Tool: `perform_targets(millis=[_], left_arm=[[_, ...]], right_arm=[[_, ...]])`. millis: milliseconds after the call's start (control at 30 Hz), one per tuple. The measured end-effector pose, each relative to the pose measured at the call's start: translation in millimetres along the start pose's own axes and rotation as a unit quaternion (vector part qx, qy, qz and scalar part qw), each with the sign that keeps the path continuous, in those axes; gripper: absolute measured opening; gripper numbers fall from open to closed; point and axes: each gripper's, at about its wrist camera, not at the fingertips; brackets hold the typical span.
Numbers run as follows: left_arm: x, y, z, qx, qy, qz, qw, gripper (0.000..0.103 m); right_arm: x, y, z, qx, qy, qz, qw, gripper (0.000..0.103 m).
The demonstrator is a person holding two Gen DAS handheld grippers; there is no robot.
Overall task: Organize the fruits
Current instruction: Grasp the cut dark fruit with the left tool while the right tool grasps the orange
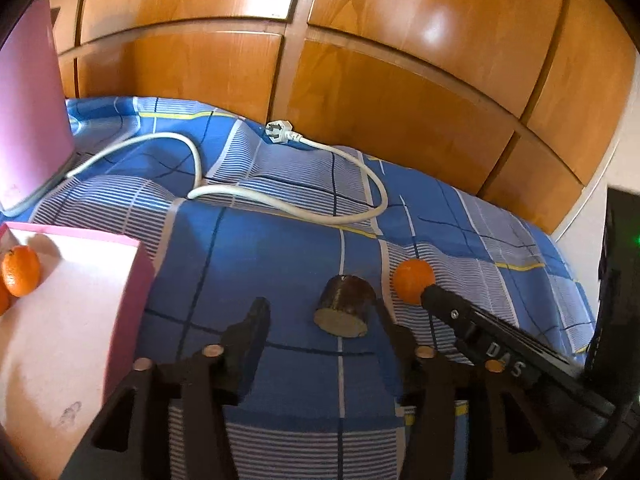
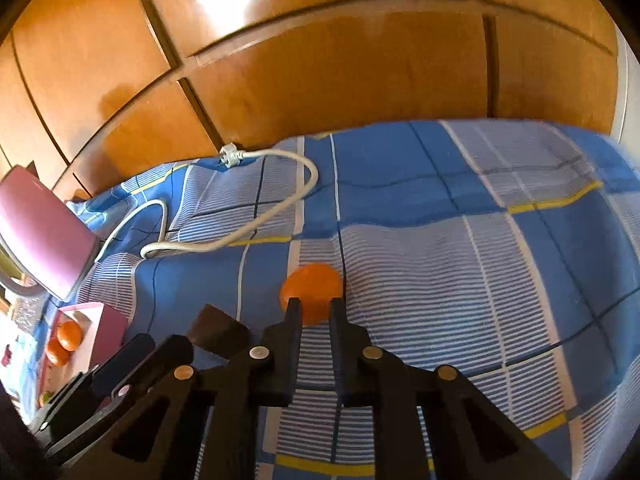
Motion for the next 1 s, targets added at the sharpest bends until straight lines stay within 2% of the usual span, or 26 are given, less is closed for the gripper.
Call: perform_targets(millis=[133, 267, 400, 533, 600, 700, 733, 867, 1000], left_arm=[[3.2, 2.2, -3.3, -0.002, -0.002, 0.012, 0.9999, 0.061], [10.1, 7.6, -4.8, 0.015, 0.001, 0.006, 0.9999, 0.061], [22.5, 8.8, -5.3, 0.022, -0.010, 0.003, 0.9997, 0.056], [35.9, 4.8, -6.1, 0.006, -0.035, 0.006, 0.9993, 0.050], [36.2, 0.3, -7.4, -0.007, -0.035, 0.007, 0.9994, 0.037], [33.8, -7.3, -8.6, -0.024, -0.031, 0.012, 0.9992, 0.037], [32.5, -9.1, -8.4, -0.028, -0.029, 0.010, 0.9991, 0.037], [28.9, -17.8, -8.7, -0.045, -0.023, 0.002, 0.9987, 0.036], [29.8, -17.7, -8.0, -0.041, -0.022, -0.004, 0.9989, 0.037]], right_arm=[[2.4, 14.9, 3.6, 0.042, -0.001, -0.036, 0.998, 0.021], [2.0, 20.2, 4.8, 0.052, 0.002, -0.040, 0.998, 0.022], [-0.7, 21.3, 3.5, 0.048, 0.005, -0.040, 0.998, 0.022], [-2.6, 20.7, 1.5, 0.044, 0.011, -0.041, 0.998, 0.022], [-1.9, 18.1, 1.2, 0.041, 0.012, -0.047, 0.998, 0.022], [0.9, 9.9, -0.8, 0.030, 0.010, -0.052, 0.998, 0.022], [2.1, 6.6, -1.3, 0.026, 0.009, -0.053, 0.998, 0.026], [9.7, -4.3, -5.6, 0.005, 0.006, -0.036, 0.999, 0.029], [22.5, -7.7, -12.6, -0.009, 0.004, -0.012, 1.000, 0.030]])
Point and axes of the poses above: each gripper's, at about its wrist camera, not at the fingertips, and x roughly the way its jaws point, y to its right, z to its underside, and after that the axes turned 11 degrees about -x, right-handed
